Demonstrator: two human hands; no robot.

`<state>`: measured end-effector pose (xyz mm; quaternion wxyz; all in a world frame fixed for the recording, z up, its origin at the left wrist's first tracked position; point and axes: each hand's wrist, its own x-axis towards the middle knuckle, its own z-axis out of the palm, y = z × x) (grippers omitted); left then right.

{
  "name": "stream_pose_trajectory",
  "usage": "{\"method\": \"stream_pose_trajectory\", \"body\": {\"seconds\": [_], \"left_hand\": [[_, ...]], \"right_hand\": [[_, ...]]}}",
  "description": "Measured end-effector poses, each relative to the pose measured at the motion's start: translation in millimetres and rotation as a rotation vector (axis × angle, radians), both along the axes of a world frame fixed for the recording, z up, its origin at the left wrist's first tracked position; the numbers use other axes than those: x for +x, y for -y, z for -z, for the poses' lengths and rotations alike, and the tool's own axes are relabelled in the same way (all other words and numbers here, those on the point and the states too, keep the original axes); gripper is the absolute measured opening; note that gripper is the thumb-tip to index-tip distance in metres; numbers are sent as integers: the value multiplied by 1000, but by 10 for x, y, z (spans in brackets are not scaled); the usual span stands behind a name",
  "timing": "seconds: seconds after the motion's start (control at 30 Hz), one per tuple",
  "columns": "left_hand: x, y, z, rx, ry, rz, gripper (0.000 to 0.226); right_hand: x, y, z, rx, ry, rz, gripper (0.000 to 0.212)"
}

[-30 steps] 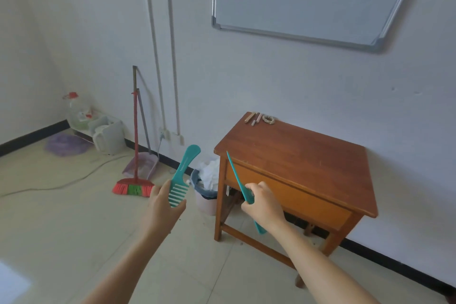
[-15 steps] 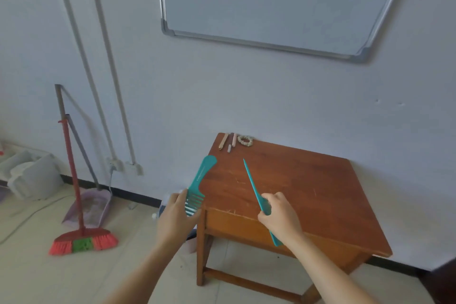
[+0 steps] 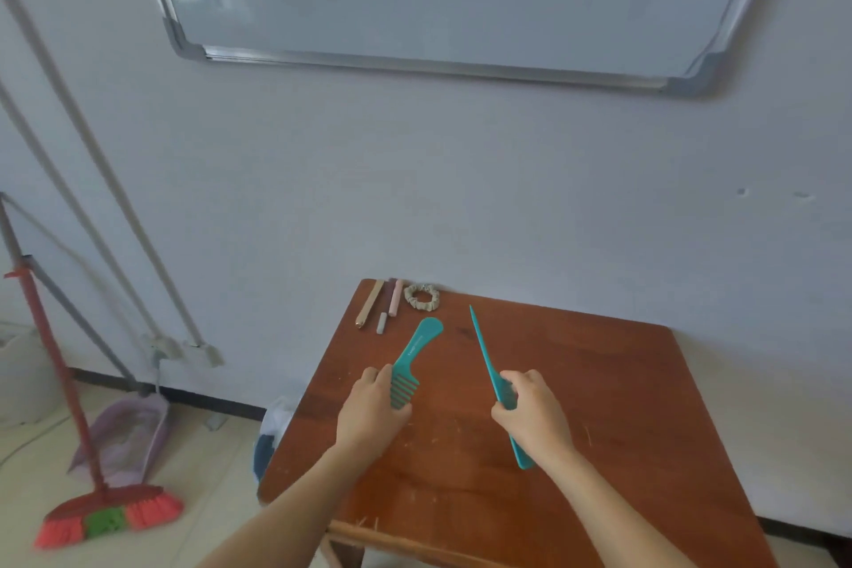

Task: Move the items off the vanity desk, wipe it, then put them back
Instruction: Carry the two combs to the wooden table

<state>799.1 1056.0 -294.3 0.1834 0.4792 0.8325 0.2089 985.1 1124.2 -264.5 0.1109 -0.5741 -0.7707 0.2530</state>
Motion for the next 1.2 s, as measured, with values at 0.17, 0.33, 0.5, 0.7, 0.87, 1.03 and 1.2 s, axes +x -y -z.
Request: {"method": "stream_pose_trajectory", "body": {"seconds": [0.17,0.33,0.5,0.7,0.87,1.03,1.2], "left_hand": [[146,-605,211,-120,15,-60,59],[204,-980,356,-160,-6,-65,61],[252,-1295,392,-149,-24,-78,59],[343,-1491,442,-130,-77,-131,55],[338,-1530,488,-120,-107,-196,59],[282,-1499,483,-214,-162,-203,72],[83,-1347,404,-179,-155,-148,56]], "right_hand": [[59,-551,129,-57,11,-41,47],[177,-824,319,-124,36,-57,48],[171,-1048,343,-128,38,-61,48],[115,-1199,373,-105,51,-103,48],[23,-1241,424,-113,65,-118,49],[-105,-1255,461,-94,79,-132,49],[-271,-1247,500,-98,71,-112,49]]}}
